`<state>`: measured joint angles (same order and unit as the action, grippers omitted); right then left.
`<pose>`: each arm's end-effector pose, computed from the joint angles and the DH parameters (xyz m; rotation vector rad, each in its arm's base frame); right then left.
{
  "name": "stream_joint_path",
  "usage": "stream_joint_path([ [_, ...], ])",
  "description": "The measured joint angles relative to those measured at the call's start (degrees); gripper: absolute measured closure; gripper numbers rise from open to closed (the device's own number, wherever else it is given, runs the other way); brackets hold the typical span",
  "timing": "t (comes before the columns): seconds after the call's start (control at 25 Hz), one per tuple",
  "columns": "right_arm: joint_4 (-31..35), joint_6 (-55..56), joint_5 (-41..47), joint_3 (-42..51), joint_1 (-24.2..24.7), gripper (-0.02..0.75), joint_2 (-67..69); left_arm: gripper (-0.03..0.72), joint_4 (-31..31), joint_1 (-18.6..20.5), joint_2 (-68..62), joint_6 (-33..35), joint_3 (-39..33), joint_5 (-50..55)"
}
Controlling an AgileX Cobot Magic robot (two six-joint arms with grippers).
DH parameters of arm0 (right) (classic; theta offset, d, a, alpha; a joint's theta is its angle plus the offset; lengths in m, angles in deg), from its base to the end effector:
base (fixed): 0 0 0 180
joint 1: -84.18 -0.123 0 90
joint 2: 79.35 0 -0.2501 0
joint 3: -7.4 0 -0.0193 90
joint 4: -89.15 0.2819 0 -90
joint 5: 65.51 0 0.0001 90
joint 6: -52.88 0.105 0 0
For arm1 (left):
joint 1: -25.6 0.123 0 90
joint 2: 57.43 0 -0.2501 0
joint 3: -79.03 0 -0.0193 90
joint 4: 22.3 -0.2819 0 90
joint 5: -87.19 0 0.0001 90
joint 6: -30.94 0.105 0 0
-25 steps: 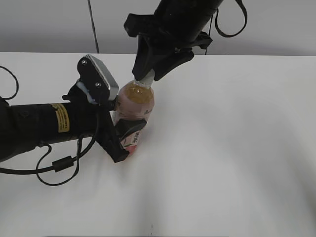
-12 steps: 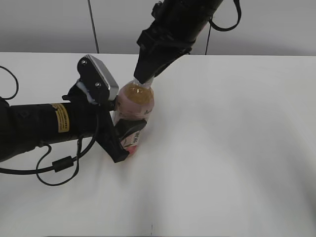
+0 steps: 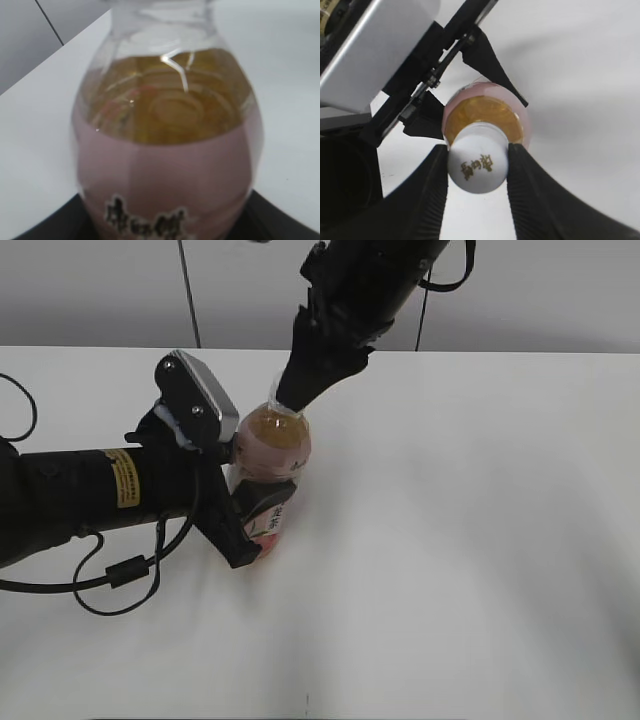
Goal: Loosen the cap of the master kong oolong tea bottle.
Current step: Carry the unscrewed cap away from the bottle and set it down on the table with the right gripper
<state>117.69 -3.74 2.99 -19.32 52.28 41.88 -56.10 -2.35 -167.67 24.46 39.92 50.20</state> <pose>0.3520 0.2741 0.2453 -1.7672 2.0367 0.5728 0.2792 -0.1879 0.0795 1.0460 1.7550 -0.4176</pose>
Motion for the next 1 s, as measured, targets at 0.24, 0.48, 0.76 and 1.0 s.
stream_joint_path([
  [0.24, 0.75, -16.16, -0.47, 0.0, 0.0, 0.46, 0.0, 0.316, 0.15, 0.0, 0.0, -0.05, 0.0, 0.05],
  [0.48, 3.26, -37.21, -0.71, 0.0, -0.01, 0.463, 0.11, 0.316, 0.34, 0.1, 0.0, -0.19, 0.0, 0.11],
  [0.76, -1.34, -52.98, -1.59, -0.18, -2.66, 0.464, -0.28, 0.316, 0.45, 0.1, 0.0, -0.19, 0.0, 0.21],
  [1.0, -3.03, -68.54, -2.63, -0.29, -3.13, 0.465, -0.45, 0.315, 0.84, 0.23, 0.0, -0.42, 0.0, 0.16],
])
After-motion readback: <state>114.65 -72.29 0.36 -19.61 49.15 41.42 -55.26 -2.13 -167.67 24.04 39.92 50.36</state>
